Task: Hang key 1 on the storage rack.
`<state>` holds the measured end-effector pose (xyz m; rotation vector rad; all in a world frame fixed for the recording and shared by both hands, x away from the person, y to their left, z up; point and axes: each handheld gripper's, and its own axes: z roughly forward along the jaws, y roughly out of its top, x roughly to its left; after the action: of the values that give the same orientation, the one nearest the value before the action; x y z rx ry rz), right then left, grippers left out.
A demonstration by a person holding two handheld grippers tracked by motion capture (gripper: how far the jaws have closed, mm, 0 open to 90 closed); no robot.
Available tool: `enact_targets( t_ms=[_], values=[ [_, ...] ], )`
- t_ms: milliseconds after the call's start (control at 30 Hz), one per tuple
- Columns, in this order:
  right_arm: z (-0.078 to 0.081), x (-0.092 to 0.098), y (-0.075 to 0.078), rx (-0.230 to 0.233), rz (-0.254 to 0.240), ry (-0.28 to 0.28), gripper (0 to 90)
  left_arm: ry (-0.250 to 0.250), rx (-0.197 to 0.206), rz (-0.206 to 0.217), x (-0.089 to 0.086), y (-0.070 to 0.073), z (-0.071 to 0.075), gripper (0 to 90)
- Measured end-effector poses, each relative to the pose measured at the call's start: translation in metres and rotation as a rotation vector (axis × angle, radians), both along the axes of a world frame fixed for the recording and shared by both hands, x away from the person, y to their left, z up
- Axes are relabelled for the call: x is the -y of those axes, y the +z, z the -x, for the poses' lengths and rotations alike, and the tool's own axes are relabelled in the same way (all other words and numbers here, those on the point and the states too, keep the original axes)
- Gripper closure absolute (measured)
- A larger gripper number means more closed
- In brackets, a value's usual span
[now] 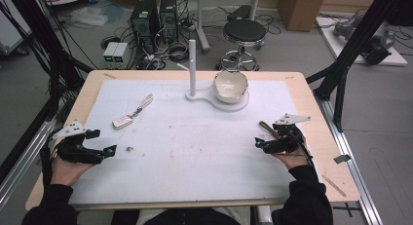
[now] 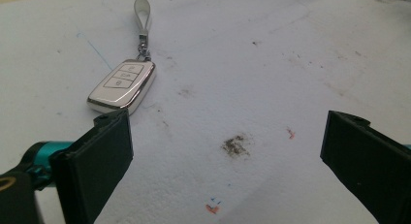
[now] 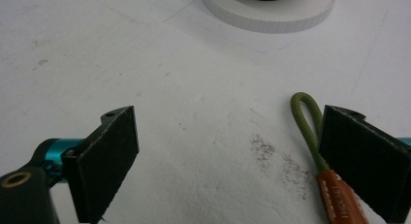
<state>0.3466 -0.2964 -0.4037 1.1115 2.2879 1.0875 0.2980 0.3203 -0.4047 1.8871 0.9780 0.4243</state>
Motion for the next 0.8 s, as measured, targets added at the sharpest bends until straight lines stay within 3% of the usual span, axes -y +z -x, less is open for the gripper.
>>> enact_targets(
  t_ms=[367,600,800],
  values=[
    [-0.018,0.021,0.014,-0.048,0.054,-0.034,6.8,-0.03,-0.009,-0.009,0.004,-0.001,0.0,5.1],
    [-0.03,0.028,0.013,-0.089,0.098,-0.038,6.8,-0.033,-0.011,-0.003,0.003,-0.001,0.0,5.1],
    [-0.042,0.034,0.007,-0.134,0.132,-0.048,6.9,-0.066,-0.03,-0.001,0.006,-0.003,-0.001,5.1]
  ],
)
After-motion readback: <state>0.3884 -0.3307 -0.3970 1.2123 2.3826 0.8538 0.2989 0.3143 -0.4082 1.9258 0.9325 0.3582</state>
